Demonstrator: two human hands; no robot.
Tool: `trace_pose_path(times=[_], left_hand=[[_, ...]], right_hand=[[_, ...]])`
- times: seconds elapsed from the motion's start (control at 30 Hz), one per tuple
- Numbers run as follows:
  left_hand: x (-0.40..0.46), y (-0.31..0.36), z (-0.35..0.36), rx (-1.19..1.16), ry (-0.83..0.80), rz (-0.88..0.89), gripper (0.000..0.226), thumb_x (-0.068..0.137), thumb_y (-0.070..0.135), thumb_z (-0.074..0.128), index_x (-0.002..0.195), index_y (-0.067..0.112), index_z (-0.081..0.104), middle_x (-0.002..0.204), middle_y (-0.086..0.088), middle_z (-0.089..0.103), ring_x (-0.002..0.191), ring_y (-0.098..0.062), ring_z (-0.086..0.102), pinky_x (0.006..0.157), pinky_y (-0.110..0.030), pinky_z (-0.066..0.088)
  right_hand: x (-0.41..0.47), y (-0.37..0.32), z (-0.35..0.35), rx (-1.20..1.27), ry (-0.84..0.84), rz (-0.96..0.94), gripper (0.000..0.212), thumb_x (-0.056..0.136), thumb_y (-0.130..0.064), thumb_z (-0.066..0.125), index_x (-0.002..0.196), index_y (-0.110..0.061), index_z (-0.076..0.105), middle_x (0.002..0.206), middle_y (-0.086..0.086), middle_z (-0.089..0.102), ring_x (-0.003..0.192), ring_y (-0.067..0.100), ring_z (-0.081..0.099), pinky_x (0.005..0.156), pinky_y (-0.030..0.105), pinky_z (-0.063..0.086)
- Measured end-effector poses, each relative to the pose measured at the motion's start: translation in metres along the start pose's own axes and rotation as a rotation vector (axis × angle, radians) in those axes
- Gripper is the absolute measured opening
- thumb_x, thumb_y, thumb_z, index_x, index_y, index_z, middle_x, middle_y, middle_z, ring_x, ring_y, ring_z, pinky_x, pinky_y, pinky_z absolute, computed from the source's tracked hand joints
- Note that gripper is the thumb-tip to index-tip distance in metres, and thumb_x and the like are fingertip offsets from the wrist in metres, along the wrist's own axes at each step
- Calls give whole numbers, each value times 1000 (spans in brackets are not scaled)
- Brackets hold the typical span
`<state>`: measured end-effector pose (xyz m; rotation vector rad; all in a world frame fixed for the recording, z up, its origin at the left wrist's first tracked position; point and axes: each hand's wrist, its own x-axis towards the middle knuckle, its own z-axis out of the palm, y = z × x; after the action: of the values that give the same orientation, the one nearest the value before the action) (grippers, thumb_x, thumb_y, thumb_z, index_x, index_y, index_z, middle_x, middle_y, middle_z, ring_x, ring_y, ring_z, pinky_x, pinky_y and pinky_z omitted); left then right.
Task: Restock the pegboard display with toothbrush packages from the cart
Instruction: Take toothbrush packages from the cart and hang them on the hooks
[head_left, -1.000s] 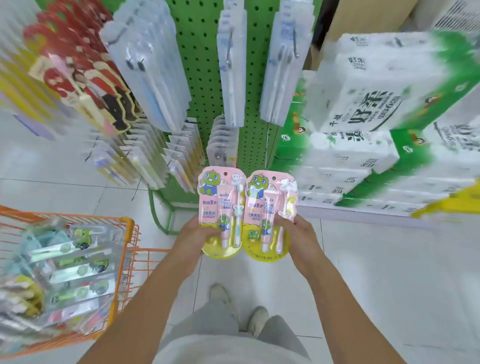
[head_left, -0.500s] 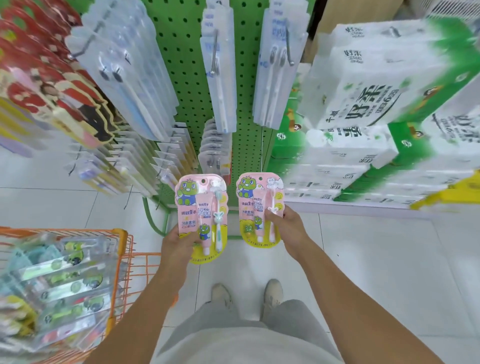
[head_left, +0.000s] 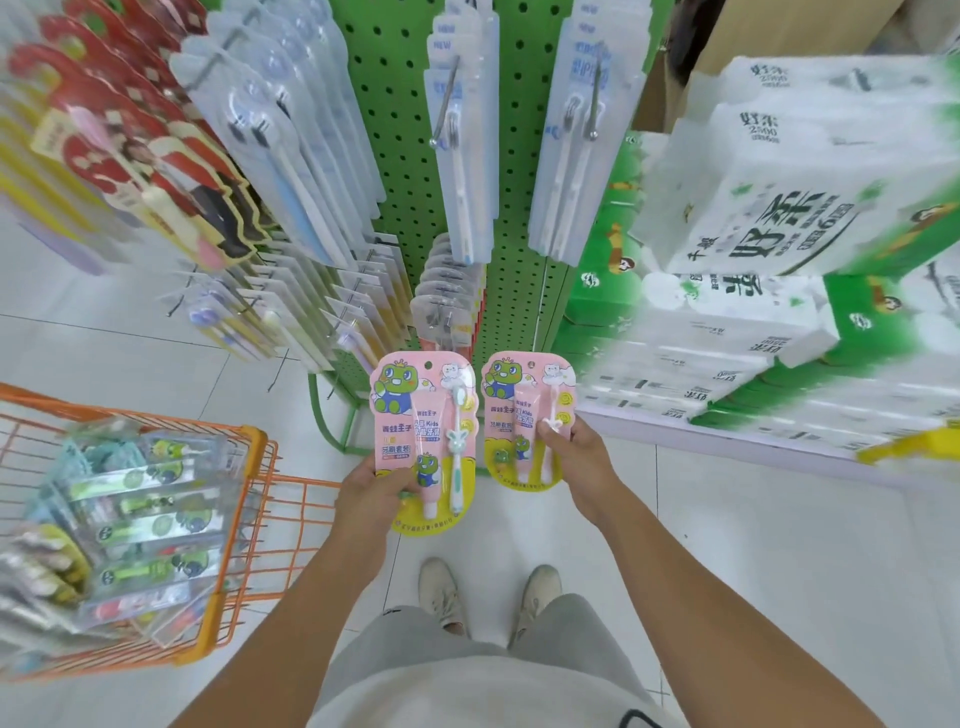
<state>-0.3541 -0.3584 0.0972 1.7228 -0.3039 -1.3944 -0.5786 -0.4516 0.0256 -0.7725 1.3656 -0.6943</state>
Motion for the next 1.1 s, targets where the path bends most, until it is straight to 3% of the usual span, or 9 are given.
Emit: trace_pose_path(times=[0.13, 0.3, 0.47, 0.53, 0.63, 0.8, 0.87, 1.0, 1.1], left_hand=[[-2, 3, 6, 7, -25, 4, 51, 58, 1, 67, 107, 15, 74, 104, -6, 77, 109, -34, 68, 106, -55, 46], [-6, 7, 15, 21, -55, 34, 46, 74, -15, 57, 108, 12, 72, 103, -6, 77, 108, -35, 68, 102, -50, 50], [-1, 4, 28, 15, -87, 32, 55, 54, 1, 66, 107, 13, 74, 106, -8, 77, 111, -37, 66, 106, -55, 47], [4, 1, 34, 15, -95, 31, 51, 59, -2, 65, 108, 12, 74, 107, -9, 77, 113, -38, 65, 106, -55, 46], [12, -2, 43, 29, -103, 24, 45, 72, -14, 57, 108, 10, 73, 107, -9, 76, 112, -38, 66, 103, -52, 48], [23, -3, 57, 105, -218, -36, 53, 55, 0, 62, 106, 7, 74, 107, -16, 75, 98, -35, 69, 89, -45, 53], [28, -7, 61, 170, -258, -54, 50, 53, 0, 63, 101, 5, 75, 105, -19, 75, 92, -32, 67, 83, -43, 53], [38, -12, 68, 254, -215, -19, 31, 73, 3, 71, 102, 14, 75, 101, -7, 78, 101, -28, 71, 98, -46, 54], [46, -13, 74, 276, -157, 16, 23, 81, 14, 71, 104, 13, 71, 98, -5, 78, 101, -28, 72, 98, -51, 53]], right_hand=[[32, -20, 2, -78, 46, 30, 18, 96, -28, 66, 113, -21, 70, 114, 4, 74, 108, 25, 69, 100, 44, 53], [74, -67, 0, -98, 145, 62, 47, 96, -32, 69, 134, -7, 58, 117, 1, 62, 114, 23, 59, 100, 40, 46], [87, -80, -15, -49, 304, 220, 73, 83, -53, 77, 131, -3, 55, 106, 8, 61, 99, 25, 61, 81, 35, 49], [75, -70, -21, 3, 335, 257, 65, 84, -49, 77, 123, -1, 58, 92, 9, 52, 91, 25, 55, 89, 36, 54], [36, -49, -19, 12, 284, 172, 36, 96, -36, 66, 101, 0, 64, 89, 4, 58, 103, 24, 63, 104, 46, 51], [-48, -39, -2, 145, -251, -4, 24, 98, -18, 62, 120, -9, 65, 109, 6, 75, 100, 25, 72, 84, 34, 59], [-51, -34, -1, 109, -251, -74, 25, 96, -8, 63, 122, -7, 65, 110, 11, 76, 94, 23, 73, 82, 39, 59], [-34, -16, -8, 24, -134, -120, 23, 97, -6, 64, 118, -10, 71, 110, 13, 76, 100, 29, 73, 89, 46, 58], [-22, -6, -12, 29, -73, -102, 20, 96, -9, 66, 115, -12, 73, 110, 14, 76, 102, 34, 72, 92, 55, 57]])
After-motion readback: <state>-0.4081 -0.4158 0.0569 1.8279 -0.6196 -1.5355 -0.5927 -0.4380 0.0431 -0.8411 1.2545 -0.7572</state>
